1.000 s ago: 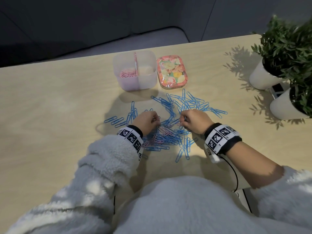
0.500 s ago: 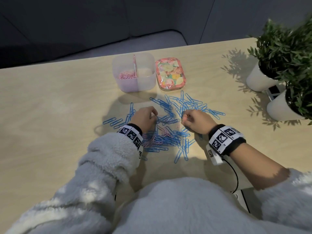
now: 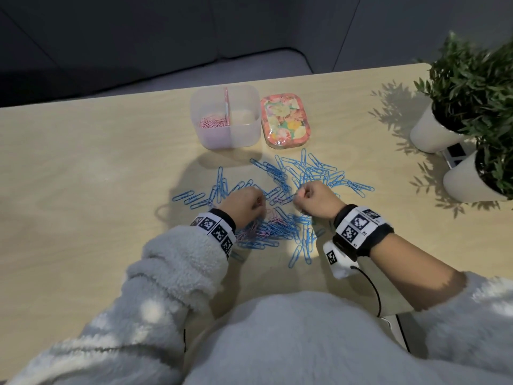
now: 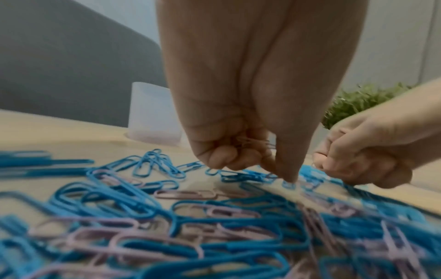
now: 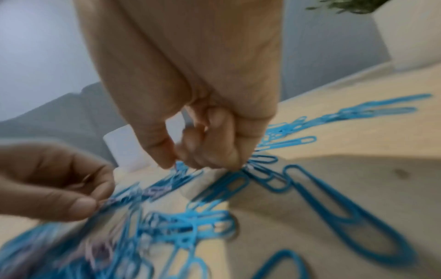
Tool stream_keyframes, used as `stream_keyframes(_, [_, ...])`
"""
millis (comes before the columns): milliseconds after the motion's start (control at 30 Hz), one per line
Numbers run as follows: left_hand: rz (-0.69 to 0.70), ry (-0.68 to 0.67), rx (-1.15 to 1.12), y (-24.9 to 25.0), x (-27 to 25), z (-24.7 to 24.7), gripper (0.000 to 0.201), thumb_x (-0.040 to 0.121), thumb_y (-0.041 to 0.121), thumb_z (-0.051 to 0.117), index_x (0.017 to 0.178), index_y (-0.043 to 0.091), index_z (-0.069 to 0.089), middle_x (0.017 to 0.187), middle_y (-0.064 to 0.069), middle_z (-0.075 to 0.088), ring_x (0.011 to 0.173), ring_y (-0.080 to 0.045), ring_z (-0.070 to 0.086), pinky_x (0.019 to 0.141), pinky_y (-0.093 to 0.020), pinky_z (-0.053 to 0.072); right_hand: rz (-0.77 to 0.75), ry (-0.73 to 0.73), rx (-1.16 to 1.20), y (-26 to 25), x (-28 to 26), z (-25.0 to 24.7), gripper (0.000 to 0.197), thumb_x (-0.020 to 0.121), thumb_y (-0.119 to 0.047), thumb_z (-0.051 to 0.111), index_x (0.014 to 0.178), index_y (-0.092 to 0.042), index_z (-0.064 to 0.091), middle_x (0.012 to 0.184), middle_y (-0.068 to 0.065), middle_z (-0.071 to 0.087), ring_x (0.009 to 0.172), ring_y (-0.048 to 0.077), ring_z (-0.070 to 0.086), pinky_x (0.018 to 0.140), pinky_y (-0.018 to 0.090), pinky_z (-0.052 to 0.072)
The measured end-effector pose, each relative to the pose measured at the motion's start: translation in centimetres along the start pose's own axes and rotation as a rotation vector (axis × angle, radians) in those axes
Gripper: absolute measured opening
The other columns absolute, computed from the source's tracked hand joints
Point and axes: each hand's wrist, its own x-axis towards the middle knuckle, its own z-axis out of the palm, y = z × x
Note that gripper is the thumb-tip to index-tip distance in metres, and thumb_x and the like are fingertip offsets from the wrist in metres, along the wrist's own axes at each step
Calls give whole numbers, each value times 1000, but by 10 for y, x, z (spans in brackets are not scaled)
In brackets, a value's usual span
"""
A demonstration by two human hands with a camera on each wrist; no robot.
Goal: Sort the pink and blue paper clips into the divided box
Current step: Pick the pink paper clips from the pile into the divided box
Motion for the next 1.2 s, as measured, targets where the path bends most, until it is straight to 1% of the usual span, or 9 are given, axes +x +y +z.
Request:
stream_keyframes(133, [-158, 72, -445, -6, -7, -10, 13, 91, 16, 48, 79, 10, 51, 70, 1, 49, 65, -16, 44, 62, -27, 37, 115, -90, 609, -6, 0, -11, 18, 88, 7, 47, 75, -4, 54, 50, 6, 60, 32, 7, 43, 33, 15, 30])
stream_keyframes(200, [-203, 82, -618, -10, -11, -15, 19, 91, 13, 50, 72, 13, 51, 68, 1, 55, 59, -12, 51, 59, -23, 42, 149, -123, 742, -13, 2, -10, 19, 87, 10, 44, 85, -7, 54, 57, 9, 60, 33, 9, 45, 31, 14, 29])
stream_keyframes(300, [-228, 56, -804, -14, -17, -19, 15, 93, 8, 51, 79, 12, 55, 71, -2, 62, 48, 3, 57, 50, -11, 46, 93, -98, 655, -22, 6, -2, 20, 90, 0, 45, 75, -7, 56, 59, 8, 56, 32, 8, 45, 33, 14, 28])
stream_keyframes(433, [-307, 78, -923, -25, -21, -20, 15, 93, 1, 45, 104, 5, 54, 73, -2, 59, 47, 3, 57, 49, -15, 43, -109, 17, 93, -26, 13, 14, 18, 82, -21, 68, 72, -12, 56, 57, -3, 55, 44, 4, 48, 42, 15, 38])
stream_keyframes(633, [-283, 105, -781, -32, -31, -19, 20, 93, 19, 52, 74, 14, 48, 64, 0, 51, 50, 2, 58, 45, -6, 41, -150, 14, -208, -26, 17, 23, 10, 79, -17, 66, 76, -14, 57, 74, -1, 59, 74, 19, 55, 65, 29, 40])
stream_keyframes(800, [-191, 150, -508, -40, -27, -14, 34, 99, 25, 38, 72, 18, 56, 65, 1, 53, 59, -8, 51, 57, -19, 39, -203, 112, 5, -26, 12, 14, 19, 85, -5, 54, 72, -17, 48, 65, -3, 49, 62, 15, 46, 53, 20, 36])
stream_keyframes(933, [-148, 101, -266, -38, -24, -10, 14, 92, 26, 53, 88, 15, 60, 62, 4, 50, 58, -13, 46, 56, -26, 36, -62, -2, 266, -26, 2, 15, 29, 90, 1, 39, 71, -19, 48, 58, 5, 49, 33, 5, 45, 35, 12, 32])
stream_keyframes(1067, [-101, 66, -10, -34, -21, -9, 12, 86, 27, 62, 91, 17, 59, 70, 8, 51, 69, -16, 51, 62, -27, 39, -92, -4, -218, -30, -5, 26, 33, 82, -22, 58, 52, -19, 44, 58, 1, 52, 60, 20, 52, 57, 27, 39])
stream_keyframes(1200, [-48, 58, 115, -28, -19, -5, 14, 90, 24, 57, 94, 10, 59, 95, -2, 58, 87, -19, 53, 73, -25, 37, -57, 47, -408, -32, -8, 38, 19, 76, -27, 66, 68, -12, 57, 76, 7, 63, 75, 27, 59, 64, 30, 42])
